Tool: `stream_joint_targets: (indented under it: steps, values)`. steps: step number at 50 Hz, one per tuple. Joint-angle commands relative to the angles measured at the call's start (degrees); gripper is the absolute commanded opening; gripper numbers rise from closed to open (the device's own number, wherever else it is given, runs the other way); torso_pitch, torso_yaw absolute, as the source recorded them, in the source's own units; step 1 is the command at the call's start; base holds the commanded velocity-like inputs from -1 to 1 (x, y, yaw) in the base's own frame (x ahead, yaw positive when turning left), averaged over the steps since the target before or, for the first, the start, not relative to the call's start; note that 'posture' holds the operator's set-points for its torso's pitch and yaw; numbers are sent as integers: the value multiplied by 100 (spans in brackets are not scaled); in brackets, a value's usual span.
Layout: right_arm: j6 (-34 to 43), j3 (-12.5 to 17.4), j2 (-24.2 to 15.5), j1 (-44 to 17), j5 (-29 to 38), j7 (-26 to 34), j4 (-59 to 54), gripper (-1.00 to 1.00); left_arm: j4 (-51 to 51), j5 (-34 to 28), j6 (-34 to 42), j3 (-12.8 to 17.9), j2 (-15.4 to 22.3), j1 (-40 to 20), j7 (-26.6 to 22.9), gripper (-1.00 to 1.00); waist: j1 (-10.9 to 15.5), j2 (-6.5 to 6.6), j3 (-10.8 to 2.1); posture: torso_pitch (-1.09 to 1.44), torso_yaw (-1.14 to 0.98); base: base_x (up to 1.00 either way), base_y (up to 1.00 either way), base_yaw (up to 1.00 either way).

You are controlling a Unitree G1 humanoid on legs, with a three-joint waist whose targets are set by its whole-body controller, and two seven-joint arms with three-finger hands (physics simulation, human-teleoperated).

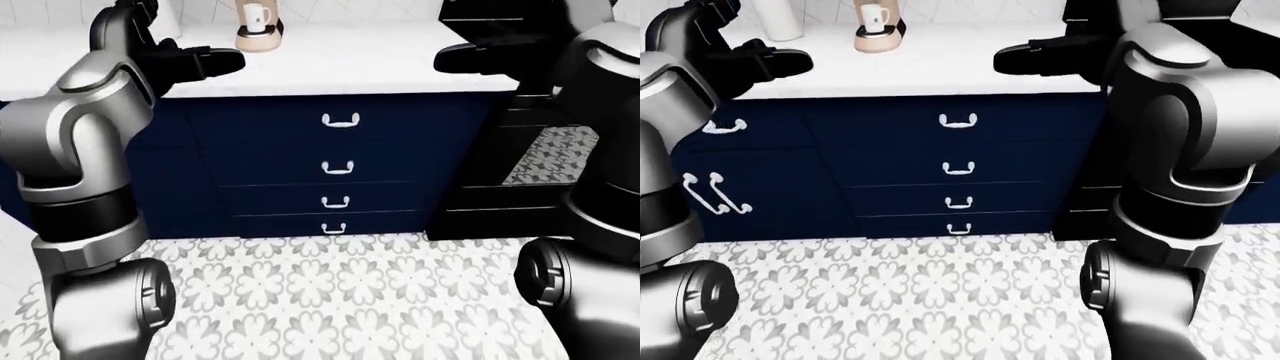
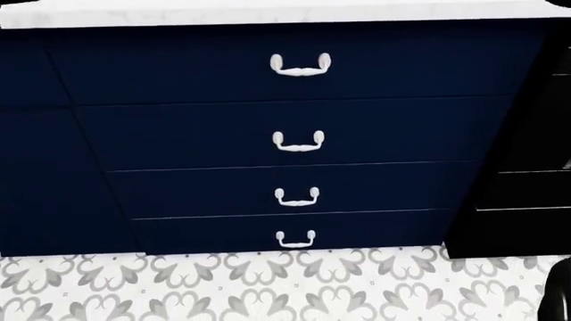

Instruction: Press the button on the coffee machine to serve coffee.

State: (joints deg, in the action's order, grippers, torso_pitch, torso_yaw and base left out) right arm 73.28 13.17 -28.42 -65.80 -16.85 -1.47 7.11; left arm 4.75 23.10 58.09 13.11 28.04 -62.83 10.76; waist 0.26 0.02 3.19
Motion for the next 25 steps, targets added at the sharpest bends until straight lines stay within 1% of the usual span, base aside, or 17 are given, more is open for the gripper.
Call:
stream_joint_targets:
  steps: [1,4,7,12,18,25]
  values:
    - [-253,-1,-58,-192,24,11,27,100,-159,-26,-174,67,102,-184,-60,100,8,0,-159,0,0,0,0,0]
    - [-213,17,-93,-290,28,23,-40,100,-195,-26,-134,84,145,-139,-114,100,-6,7,-163,0,0,0,0,0]
    - [-179,43,-200,-456,24,59,-142,100,-87,-58,-80,59,206,-327,-185,100,-8,6,-163,0,0,0,0,0]
    - [-178,85,-230,-462,-6,60,-154,100,-100,-86,-64,68,178,-350,-172,100,3,-5,-131,0,0,0,0,0]
    - [-207,25,-280,-573,-9,79,-280,100,-29,-109,-67,58,165,-443,-169,100,-1,-11,-125,0,0,0,0,0]
    - [-222,45,-253,-537,-17,69,-277,100,8,-137,-106,52,154,-415,-191,100,-1,-9,-119,0,0,0,0,0]
